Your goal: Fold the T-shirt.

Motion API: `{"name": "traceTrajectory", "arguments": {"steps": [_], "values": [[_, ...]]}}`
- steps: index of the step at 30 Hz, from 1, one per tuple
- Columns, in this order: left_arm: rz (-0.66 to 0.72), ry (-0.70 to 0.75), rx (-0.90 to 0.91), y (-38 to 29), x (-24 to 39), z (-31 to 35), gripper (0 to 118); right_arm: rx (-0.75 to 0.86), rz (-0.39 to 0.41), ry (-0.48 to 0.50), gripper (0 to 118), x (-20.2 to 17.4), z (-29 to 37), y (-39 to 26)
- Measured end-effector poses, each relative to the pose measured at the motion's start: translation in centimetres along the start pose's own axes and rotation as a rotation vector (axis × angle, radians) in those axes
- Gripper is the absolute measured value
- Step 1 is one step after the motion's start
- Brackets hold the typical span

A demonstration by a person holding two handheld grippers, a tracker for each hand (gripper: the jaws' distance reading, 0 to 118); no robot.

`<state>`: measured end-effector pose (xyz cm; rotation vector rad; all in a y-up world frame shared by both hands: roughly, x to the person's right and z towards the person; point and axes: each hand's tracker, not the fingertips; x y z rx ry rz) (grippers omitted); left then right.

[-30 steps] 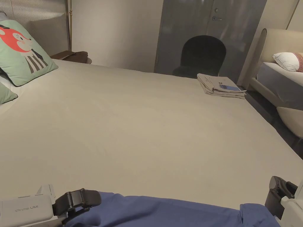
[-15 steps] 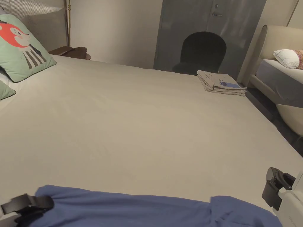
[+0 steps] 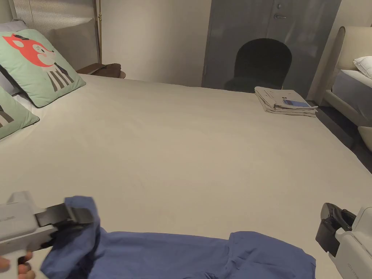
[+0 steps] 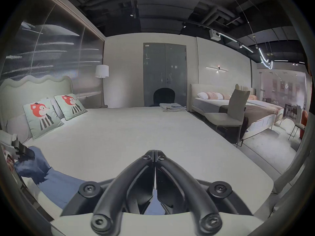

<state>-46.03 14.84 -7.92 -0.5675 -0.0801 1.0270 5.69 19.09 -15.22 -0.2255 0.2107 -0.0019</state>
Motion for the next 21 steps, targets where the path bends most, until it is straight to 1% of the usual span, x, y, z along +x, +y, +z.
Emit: {"name": "traceTrajectory", "arguments": {"steps": [2, 5, 9, 11, 14, 15, 16, 17, 18, 20, 21], "values": [[-0.048, -0.008, -0.052, -1.3, 2.6, -2.8, 4, 0.006, -0.011, -0.005, 0, 0.7, 0.3, -0.1], [-0.114, 0.022, -0.120, -3.3, 4.7, -7.4, 4, 0.010, -0.035, -0.013, 0, 1.9, 0.6, -0.4], [-0.209, 0.138, -0.210, -7.2, 6.5, -13.1, 4, 0.011, -0.051, -0.028, 0, 3.3, 1.3, -0.8], [-0.202, 0.178, -0.241, -9.8, 7.4, -15.2, 4, 0.012, -0.066, -0.041, 0, 4.2, 1.5, -0.9], [-0.208, 0.213, -0.295, -11.9, 7.0, -17.4, 4, 0.008, -0.081, -0.053, 0, 5.1, 2.0, -1.1], [-0.215, 0.230, -0.298, -12.7, 7.2, -17.4, 6, 0.008, -0.084, -0.057, 0, 5.4, 2.1, -1.1], [-0.215, 0.240, -0.285, -13.1, 7.0, -17.5, 13, 0.008, -0.085, -0.059, 0, 5.6, 2.3, -1.1], [-0.210, 0.238, -0.261, -13.1, 6.9, -17.3, 25, 0.007, -0.089, -0.062, 0, 5.8, 2.4, -1.2], [-0.202, 0.195, -0.233, -13.1, 6.9, -16.9, 54, 0.006, -0.093, -0.064, 0, 6.0, 2.4, -1.2], [-0.214, 0.107, -0.190, -12.8, 7.1, -16.0, 100, 0.004, -0.099, -0.068, 0, 6.4, 2.3, -1.6], [-0.236, 0.095, -0.163, -12.7, 7.5, -15.4, 111, 0.003, -0.103, -0.070, 0, 6.5, 2.2, -1.7]]}}
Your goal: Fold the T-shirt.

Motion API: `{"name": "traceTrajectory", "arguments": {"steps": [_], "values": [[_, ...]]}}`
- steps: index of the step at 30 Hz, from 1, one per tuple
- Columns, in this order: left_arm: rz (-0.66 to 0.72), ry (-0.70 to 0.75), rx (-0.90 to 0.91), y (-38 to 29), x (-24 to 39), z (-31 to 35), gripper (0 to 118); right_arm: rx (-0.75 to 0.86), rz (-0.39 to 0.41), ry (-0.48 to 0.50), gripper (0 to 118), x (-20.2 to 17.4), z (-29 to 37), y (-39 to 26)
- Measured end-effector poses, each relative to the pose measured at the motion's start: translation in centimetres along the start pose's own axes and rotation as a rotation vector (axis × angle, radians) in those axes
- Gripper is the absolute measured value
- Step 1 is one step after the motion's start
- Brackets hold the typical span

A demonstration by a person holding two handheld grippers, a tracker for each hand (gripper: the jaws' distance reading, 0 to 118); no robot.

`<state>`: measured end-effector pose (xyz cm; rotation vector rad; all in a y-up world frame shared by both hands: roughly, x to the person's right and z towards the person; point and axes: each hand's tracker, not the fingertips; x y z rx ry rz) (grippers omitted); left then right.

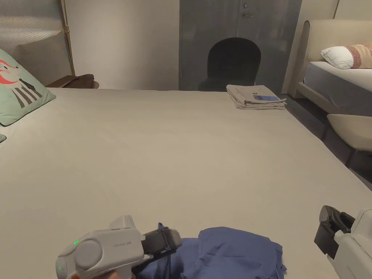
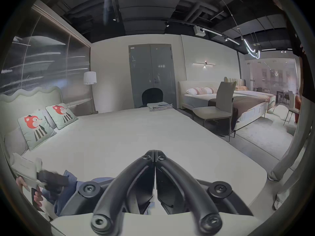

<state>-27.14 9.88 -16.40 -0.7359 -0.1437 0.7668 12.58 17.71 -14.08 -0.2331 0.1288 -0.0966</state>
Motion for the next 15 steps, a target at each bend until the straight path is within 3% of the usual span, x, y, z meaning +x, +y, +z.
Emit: {"name": "traceTrajectory", "arguments": {"steps": [3, 7, 8, 10, 11, 15], "values": [[-0.083, 0.018, 0.129, 0.8, 0.3, 2.1, 110, -0.007, -0.019, 0.001, 0, 0.2, -0.2, -0.2], [-0.266, 0.236, 0.176, -0.3, 1.2, 3.4, 107, -0.011, -0.035, 0.011, 0, -0.1, -0.1, -0.3], [-0.342, 0.297, 0.191, -1.1, 1.2, 3.3, 93, -0.013, -0.037, 0.015, 0, -0.2, 0.0, -0.4], [-0.453, 0.414, 0.176, -2.9, 1.2, 2.3, 24, -0.017, -0.037, 0.022, 0, -0.3, 0.1, -0.6], [-0.499, 0.451, 0.158, -3.7, 1.1, 1.7, 8, -0.020, -0.035, 0.026, 0, -0.2, -0.1, -0.9], [-0.563, 0.430, 0.097, -6.9, 1.5, -1.0, 7, -0.025, -0.035, 0.033, 0, -0.1, -0.2, -1.2]]}}
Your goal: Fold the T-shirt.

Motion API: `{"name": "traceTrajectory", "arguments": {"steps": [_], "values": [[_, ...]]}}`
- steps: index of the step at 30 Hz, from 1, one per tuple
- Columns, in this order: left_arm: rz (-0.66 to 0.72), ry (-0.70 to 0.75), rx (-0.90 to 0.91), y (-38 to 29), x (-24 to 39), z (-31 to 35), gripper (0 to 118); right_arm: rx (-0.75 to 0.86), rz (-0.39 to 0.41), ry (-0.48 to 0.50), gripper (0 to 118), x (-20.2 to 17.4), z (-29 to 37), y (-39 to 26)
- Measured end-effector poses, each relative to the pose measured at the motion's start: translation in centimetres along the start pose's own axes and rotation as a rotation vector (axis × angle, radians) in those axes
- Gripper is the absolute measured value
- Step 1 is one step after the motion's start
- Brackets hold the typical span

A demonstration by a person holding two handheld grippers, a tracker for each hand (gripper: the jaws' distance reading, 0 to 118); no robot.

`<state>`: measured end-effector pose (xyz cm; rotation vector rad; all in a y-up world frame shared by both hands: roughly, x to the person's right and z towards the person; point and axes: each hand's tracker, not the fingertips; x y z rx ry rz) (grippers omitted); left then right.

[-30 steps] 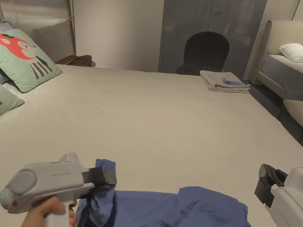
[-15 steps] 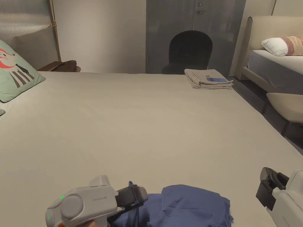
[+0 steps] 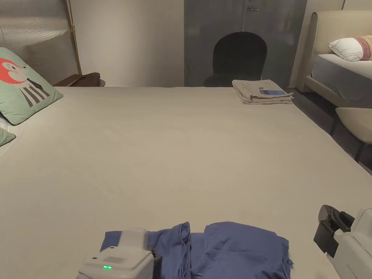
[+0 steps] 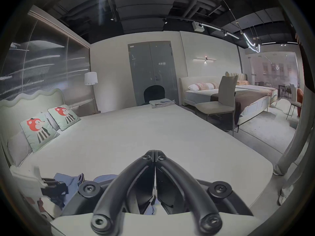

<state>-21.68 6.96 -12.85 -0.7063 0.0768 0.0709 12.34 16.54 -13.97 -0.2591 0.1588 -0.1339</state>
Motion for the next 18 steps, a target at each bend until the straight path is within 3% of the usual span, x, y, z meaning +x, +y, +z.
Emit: {"name": "traceTrajectory", "arguments": {"steps": [4, 9, 12, 18], "values": [[-0.100, 0.018, 0.029, -0.7, 5.2, 0.4, 8, 0.005, 0.000, -0.004, 0, 0.3, 0.4, 0.2], [-0.094, -0.072, 0.030, -0.2, 8.2, 0.4, 7, 0.017, -0.001, -0.020, 0, 0.9, 0.9, 0.4], [-0.070, -0.111, 0.025, 0.6, 8.4, -0.4, 8, 0.016, -0.008, -0.027, 0, 1.1, 1.0, 0.4], [0.116, -0.264, 0.061, 2.7, 4.3, 2.0, 8, 0.020, 0.003, -0.030, 0, 1.2, 1.2, 0.6]]}}
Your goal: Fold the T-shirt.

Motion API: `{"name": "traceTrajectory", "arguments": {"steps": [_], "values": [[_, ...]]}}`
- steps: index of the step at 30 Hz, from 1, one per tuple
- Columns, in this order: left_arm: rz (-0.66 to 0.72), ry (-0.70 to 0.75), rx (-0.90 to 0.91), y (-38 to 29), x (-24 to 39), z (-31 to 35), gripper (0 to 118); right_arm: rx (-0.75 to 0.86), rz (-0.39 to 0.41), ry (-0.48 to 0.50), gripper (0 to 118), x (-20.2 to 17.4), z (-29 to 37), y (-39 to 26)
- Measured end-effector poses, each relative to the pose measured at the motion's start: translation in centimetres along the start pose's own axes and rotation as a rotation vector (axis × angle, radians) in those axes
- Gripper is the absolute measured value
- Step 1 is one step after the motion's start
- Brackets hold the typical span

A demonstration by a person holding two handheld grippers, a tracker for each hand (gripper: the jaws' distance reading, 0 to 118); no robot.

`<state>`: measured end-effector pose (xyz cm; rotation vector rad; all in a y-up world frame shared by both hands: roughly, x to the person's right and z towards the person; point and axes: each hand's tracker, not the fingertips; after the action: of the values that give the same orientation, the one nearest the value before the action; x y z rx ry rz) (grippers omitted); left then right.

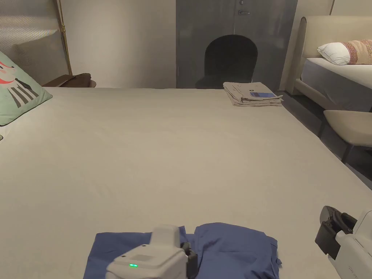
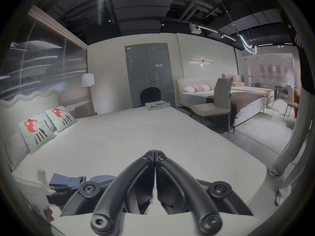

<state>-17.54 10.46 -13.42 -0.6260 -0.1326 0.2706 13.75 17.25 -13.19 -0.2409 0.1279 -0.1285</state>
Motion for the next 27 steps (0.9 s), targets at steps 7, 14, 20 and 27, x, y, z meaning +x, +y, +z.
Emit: {"name": "traceTrajectory", "arguments": {"steps": [7, 14, 20, 27], "values": [[0.375, -0.127, 0.087, 4.0, -12.9, 6.1, 8, -0.001, -0.002, 0.009, 0, -0.7, -0.2, 0.4], [0.573, -0.143, -0.023, 3.5, -23.2, 7.8, 113, -0.017, 0.011, 0.040, 0, -2.4, -0.7, -0.1], [0.747, -0.288, -0.106, 0.7, -25.9, 5.3, 110, -0.022, 0.042, 0.059, 0, -3.8, -0.7, -0.1], [0.859, -0.305, -0.124, -1.3, -23.4, 3.1, 18, -0.016, 0.065, 0.051, 0, -4.1, -0.5, 0.1]]}}
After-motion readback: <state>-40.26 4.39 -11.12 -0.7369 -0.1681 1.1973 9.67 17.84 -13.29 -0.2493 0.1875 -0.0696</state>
